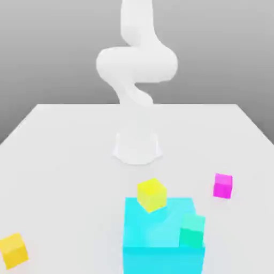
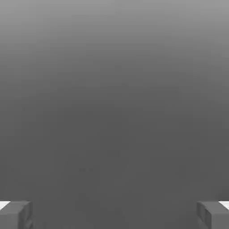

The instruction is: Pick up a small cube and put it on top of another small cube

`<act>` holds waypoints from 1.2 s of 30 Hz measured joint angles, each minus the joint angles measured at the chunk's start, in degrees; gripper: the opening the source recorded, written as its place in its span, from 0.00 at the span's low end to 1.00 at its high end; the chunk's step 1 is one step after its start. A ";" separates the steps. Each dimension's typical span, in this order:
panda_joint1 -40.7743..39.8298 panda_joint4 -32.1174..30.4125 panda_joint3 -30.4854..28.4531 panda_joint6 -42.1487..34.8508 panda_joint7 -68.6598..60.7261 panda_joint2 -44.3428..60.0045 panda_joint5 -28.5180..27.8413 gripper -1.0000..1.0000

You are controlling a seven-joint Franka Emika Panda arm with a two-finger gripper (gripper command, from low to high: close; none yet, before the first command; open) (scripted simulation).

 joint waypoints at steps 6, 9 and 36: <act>8.15 -6.70 0.91 6.20 -7.23 8.38 3.48 0.50; 12.01 -9.95 1.89 9.19 -10.57 12.46 4.96 0.50; 38.51 -30.14 5.22 40.91 -14.18 52.97 -12.19 0.50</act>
